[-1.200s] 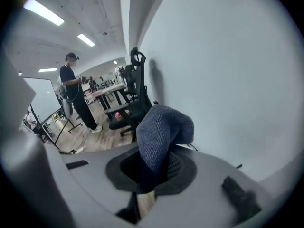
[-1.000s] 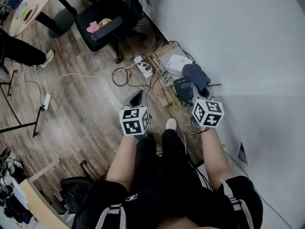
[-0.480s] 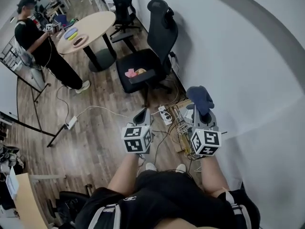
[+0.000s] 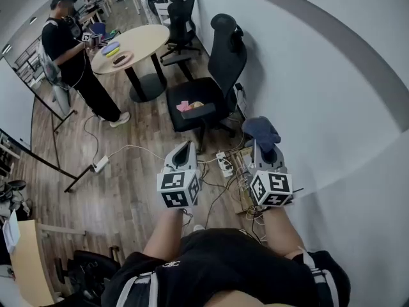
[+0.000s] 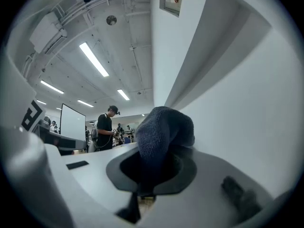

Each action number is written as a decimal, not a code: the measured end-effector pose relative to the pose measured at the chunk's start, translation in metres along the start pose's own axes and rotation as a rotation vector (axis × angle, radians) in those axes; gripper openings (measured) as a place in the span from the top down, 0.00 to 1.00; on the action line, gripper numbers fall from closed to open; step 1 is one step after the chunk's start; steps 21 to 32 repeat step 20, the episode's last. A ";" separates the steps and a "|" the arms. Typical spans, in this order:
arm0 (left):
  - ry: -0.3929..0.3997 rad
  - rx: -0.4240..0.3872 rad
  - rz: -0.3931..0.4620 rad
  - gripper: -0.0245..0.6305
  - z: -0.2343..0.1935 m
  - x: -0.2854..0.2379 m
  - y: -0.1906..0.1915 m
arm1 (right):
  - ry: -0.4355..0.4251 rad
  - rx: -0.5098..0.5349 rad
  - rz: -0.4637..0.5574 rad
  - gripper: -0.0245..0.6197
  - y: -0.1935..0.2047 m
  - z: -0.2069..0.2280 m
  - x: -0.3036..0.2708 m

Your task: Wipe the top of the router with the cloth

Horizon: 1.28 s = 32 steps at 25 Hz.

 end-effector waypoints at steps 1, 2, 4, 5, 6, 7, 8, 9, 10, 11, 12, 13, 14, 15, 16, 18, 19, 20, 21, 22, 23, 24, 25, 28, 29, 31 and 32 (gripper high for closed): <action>-0.004 0.000 -0.003 0.95 0.000 0.002 0.003 | -0.009 0.005 -0.002 0.89 0.001 -0.003 0.001; -0.007 0.001 -0.005 0.95 0.000 0.004 0.005 | -0.017 0.012 -0.006 0.89 0.002 -0.006 0.002; -0.012 0.007 -0.006 0.95 -0.001 0.008 0.009 | -0.032 0.026 -0.011 0.89 0.003 -0.011 0.003; -0.016 0.012 -0.007 0.95 -0.002 0.010 0.010 | -0.041 0.032 -0.013 0.89 0.003 -0.014 0.002; -0.019 0.016 -0.007 0.95 -0.003 0.012 0.012 | -0.048 0.036 -0.014 0.89 0.003 -0.016 0.002; -0.022 0.019 -0.009 0.95 -0.004 0.013 0.013 | -0.055 0.040 -0.015 0.89 0.003 -0.018 0.003; -0.025 0.020 -0.011 0.95 -0.005 0.015 0.014 | -0.060 0.043 -0.015 0.89 0.003 -0.020 0.003; -0.029 0.021 -0.013 0.95 -0.006 0.017 0.015 | -0.065 0.045 -0.016 0.89 0.003 -0.023 0.003; -0.032 0.022 -0.014 0.95 -0.007 0.019 0.016 | -0.069 0.047 -0.016 0.89 0.002 -0.025 0.004; -0.035 0.024 -0.014 0.95 -0.008 0.021 0.017 | -0.074 0.049 -0.016 0.89 0.002 -0.028 0.004; -0.037 0.025 -0.014 0.95 -0.009 0.022 0.018 | -0.080 0.051 -0.016 0.89 0.002 -0.030 0.005; -0.040 0.025 -0.012 0.95 -0.010 0.023 0.018 | -0.085 0.054 -0.015 0.89 0.002 -0.032 0.004; -0.043 0.025 -0.011 0.95 -0.011 0.024 0.019 | -0.089 0.056 -0.014 0.89 0.002 -0.033 0.004; -0.045 0.025 -0.009 0.95 -0.012 0.025 0.019 | -0.093 0.057 -0.013 0.89 0.002 -0.035 0.004; -0.047 0.024 -0.007 0.95 -0.013 0.026 0.018 | -0.096 0.058 -0.011 0.89 0.002 -0.036 0.003; -0.050 0.023 -0.004 0.95 -0.016 0.027 0.017 | -0.102 0.059 -0.009 0.89 0.001 -0.040 0.002; -0.051 0.023 -0.003 0.95 -0.017 0.028 0.016 | -0.105 0.060 -0.008 0.89 0.000 -0.042 0.002; -0.053 0.022 -0.001 0.95 -0.019 0.029 0.015 | -0.108 0.060 -0.007 0.89 -0.001 -0.044 0.002; -0.053 0.022 -0.001 0.95 -0.019 0.029 0.015 | -0.108 0.060 -0.007 0.89 -0.001 -0.044 0.002; -0.053 0.022 -0.001 0.95 -0.019 0.029 0.015 | -0.108 0.060 -0.007 0.89 -0.001 -0.044 0.002; -0.053 0.022 -0.001 0.95 -0.019 0.029 0.015 | -0.108 0.060 -0.007 0.89 -0.001 -0.044 0.002; -0.053 0.022 -0.001 0.95 -0.019 0.029 0.015 | -0.108 0.060 -0.007 0.89 -0.001 -0.044 0.002; -0.053 0.022 -0.001 0.95 -0.019 0.029 0.015 | -0.108 0.060 -0.007 0.89 -0.001 -0.044 0.002; -0.053 0.022 -0.001 0.95 -0.019 0.029 0.015 | -0.108 0.060 -0.007 0.89 -0.001 -0.044 0.002; -0.053 0.022 -0.001 0.95 -0.019 0.029 0.015 | -0.108 0.060 -0.007 0.89 -0.001 -0.044 0.002; -0.053 0.022 -0.001 0.95 -0.019 0.029 0.015 | -0.108 0.060 -0.007 0.89 -0.001 -0.044 0.002; -0.053 0.022 -0.001 0.95 -0.019 0.029 0.015 | -0.108 0.060 -0.007 0.89 -0.001 -0.044 0.002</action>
Point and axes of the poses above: the fingertips, and each gripper's own axes: x backward along the fingers, z to its right, y out of its underside, the point moved 7 cm from there along x, backward along the fingers, and after that the axes turned 15 degrees about -z, right-handed, at the moved point
